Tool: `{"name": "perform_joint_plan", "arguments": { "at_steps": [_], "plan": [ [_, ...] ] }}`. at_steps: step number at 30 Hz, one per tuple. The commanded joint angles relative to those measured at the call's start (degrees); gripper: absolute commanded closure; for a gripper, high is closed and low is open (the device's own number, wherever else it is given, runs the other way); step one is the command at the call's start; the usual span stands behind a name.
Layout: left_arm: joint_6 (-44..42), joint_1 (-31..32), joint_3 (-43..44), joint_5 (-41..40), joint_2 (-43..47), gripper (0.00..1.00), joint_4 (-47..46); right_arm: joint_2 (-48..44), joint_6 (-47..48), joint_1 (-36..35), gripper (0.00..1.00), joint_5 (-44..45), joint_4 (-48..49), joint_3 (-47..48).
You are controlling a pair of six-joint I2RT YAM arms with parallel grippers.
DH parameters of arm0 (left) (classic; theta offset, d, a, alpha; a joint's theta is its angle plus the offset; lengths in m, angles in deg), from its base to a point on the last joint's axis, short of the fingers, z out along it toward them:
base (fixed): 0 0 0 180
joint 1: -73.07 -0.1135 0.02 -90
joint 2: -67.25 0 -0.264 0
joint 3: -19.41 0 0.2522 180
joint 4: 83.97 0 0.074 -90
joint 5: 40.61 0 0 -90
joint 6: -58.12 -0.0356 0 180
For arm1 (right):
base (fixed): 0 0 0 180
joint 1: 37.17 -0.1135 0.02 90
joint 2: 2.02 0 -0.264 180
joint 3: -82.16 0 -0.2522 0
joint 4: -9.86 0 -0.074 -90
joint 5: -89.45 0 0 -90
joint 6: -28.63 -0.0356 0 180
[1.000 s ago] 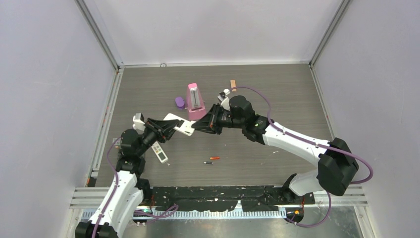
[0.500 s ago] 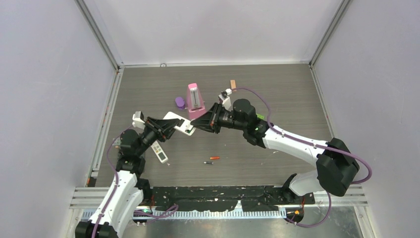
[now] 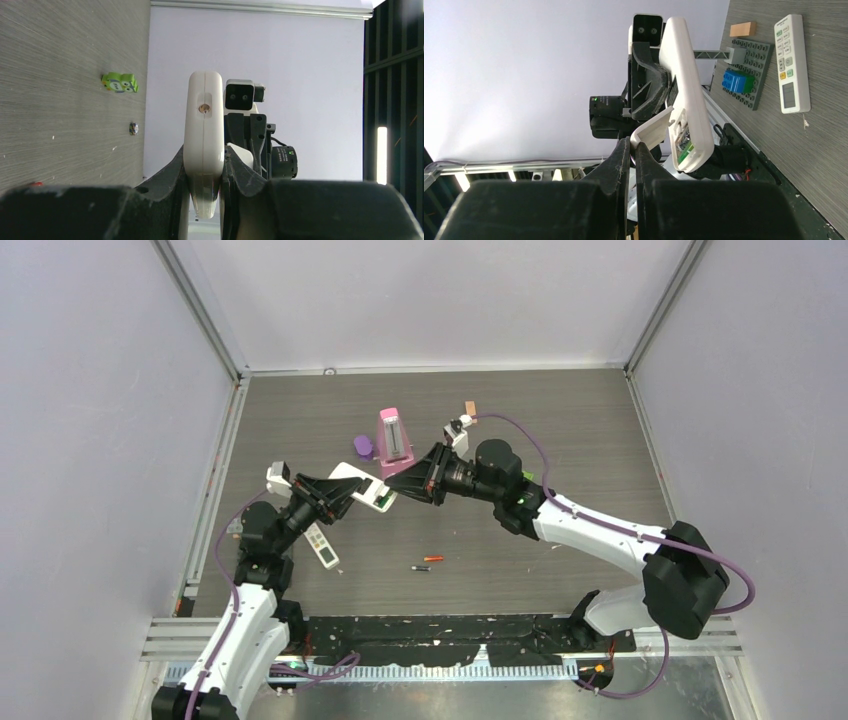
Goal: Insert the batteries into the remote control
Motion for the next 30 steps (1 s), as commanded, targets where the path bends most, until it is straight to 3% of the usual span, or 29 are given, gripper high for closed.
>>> {"name": "perform_joint_plan", "arguments": {
  "at_steps": [1, 30],
  "plan": [
    [-0.15, 0.19, 2.13, 1.34, 0.10, 1.00, -4.02, -0.38, -1.32, -0.65, 0.95, 0.08, 5.56, 0.40],
    [1.50, 0.19, 2.06, 1.24, 0.61, 1.00, -4.61, 2.19, -4.64, -1.57, 0.95, -0.02, 6.13, -1.53]
  ]
}}
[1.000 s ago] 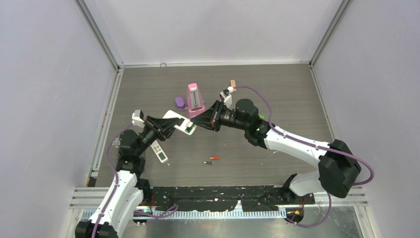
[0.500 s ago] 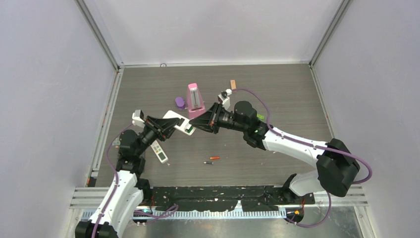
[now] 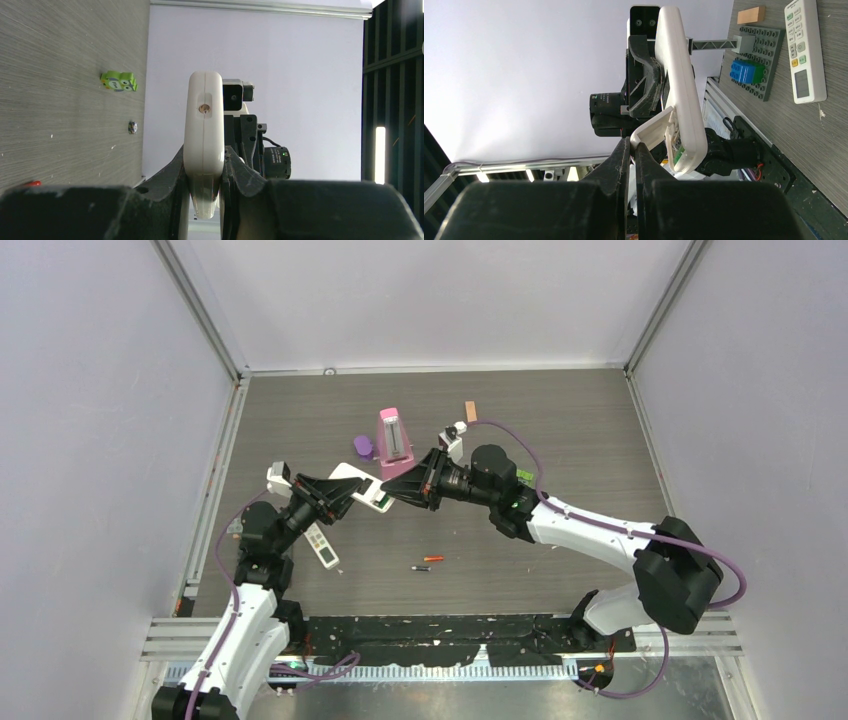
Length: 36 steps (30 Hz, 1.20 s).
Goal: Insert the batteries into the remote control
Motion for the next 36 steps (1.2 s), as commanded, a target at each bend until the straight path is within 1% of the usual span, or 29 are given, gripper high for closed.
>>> {"name": "perform_joint_plan", "arguments": {
  "at_steps": [1, 8, 13, 24, 28, 36],
  "plan": [
    [1.18, 0.18, 2.02, 0.88, 0.55, 1.00, -4.76, 0.12, -0.32, -0.36, 0.95, 0.22, 1.41, -0.11],
    [2.27, 0.18, 2.12, 0.40, 0.68, 1.00, -6.03, -0.47, 0.44, -0.35, 0.95, 0.31, -2.65, -0.33],
    [2.64, 0.19, 2.10, 0.31, 0.71, 1.00, -6.57, -0.89, 2.62, -0.35, 0.95, 0.18, -9.53, 1.06],
    [2.29, 0.18, 2.12, 0.39, 0.84, 1.00, -6.56, -1.28, 6.89, -0.35, 0.93, 0.99, -20.92, 4.71],
    [2.25, 0.18, 1.74, 0.07, 1.11, 1.00, -5.77, -1.96, 7.50, -0.36, 0.90, 2.39, -24.62, 6.02],
    [2.03, 0.18, 1.60, -0.19, 0.80, 1.00, -5.27, -1.87, 7.88, -0.31, 0.77, 2.97, -27.53, 7.66]
  ]
}}
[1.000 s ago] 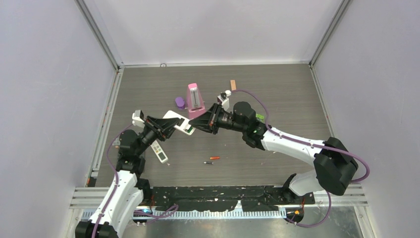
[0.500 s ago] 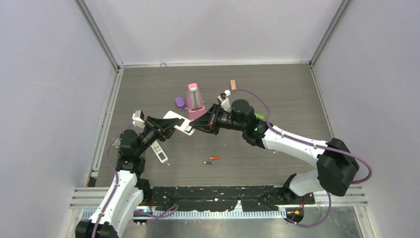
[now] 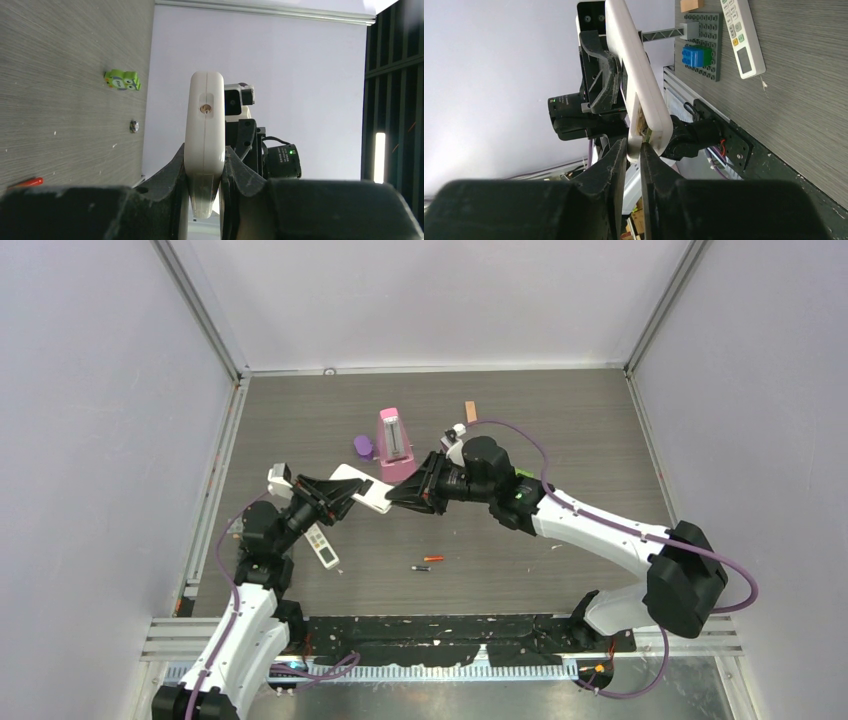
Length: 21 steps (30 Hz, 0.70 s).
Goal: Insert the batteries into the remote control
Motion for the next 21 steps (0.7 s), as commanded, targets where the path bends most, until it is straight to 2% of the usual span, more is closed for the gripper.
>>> {"name": "perform_joint_plan", "arguments": {
  "at_steps": [1, 12, 21],
  "plan": [
    [1.27, 0.13, 1.56, 0.05, 0.87, 1.00, -5.98, -0.42, 2.08, -0.32, 0.76, 2.05, -6.20, 1.44],
    [0.44, 0.20, 0.97, 0.01, 0.93, 1.00, -4.76, -1.08, 2.37, -0.13, 0.61, 2.21, -6.24, 2.06],
    [0.48, 0.13, 0.40, -0.84, 0.90, 1.00, -4.75, -1.92, 1.74, -0.01, 0.57, 2.17, -6.13, 2.12]
  ]
}}
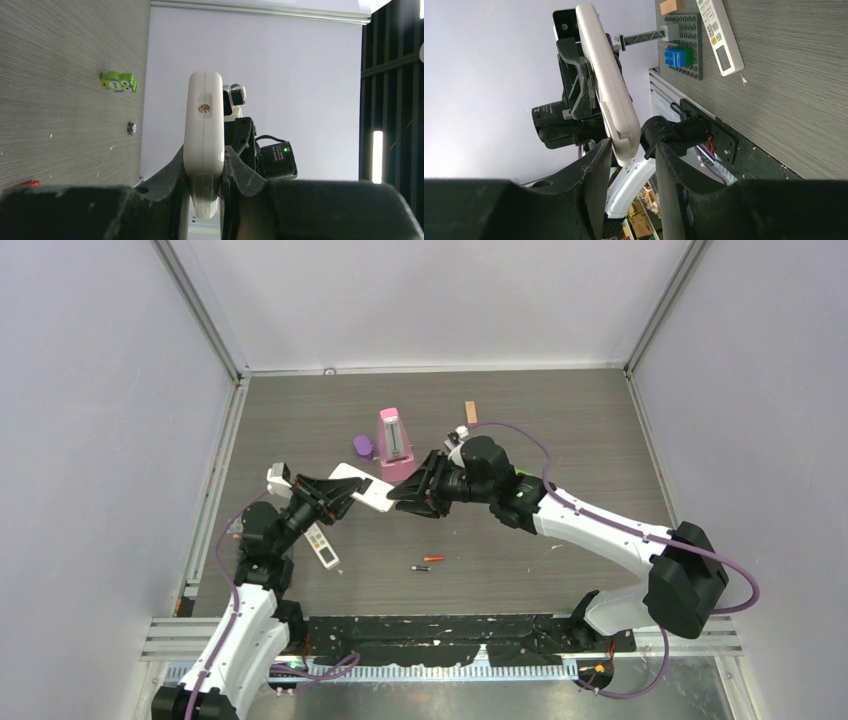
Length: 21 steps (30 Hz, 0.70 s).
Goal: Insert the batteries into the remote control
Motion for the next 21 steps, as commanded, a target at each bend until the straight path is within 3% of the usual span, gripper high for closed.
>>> {"name": "perform_joint_plan", "arguments": {
  "at_steps": [1, 12, 21],
  "plan": [
    [0.79, 0.08, 0.55, -0.26, 0.81, 1.00, -4.35, -1.70, 0.81, -0.06, 0.56, 1.04, -0.19, 1.18],
    [1.22, 0.07, 0.74, -0.05, 1.24, 1.00, -4.38, -0.96, 1.76, -0.15, 0.51, 0.77, 1.54, 0.45],
    [1.40, 0.08, 0.97, 0.57, 0.37, 1.00, -9.24, 1.03, 3.51, -1.00, 0.56, 1.42, 1.06, 0.68]
  ]
}}
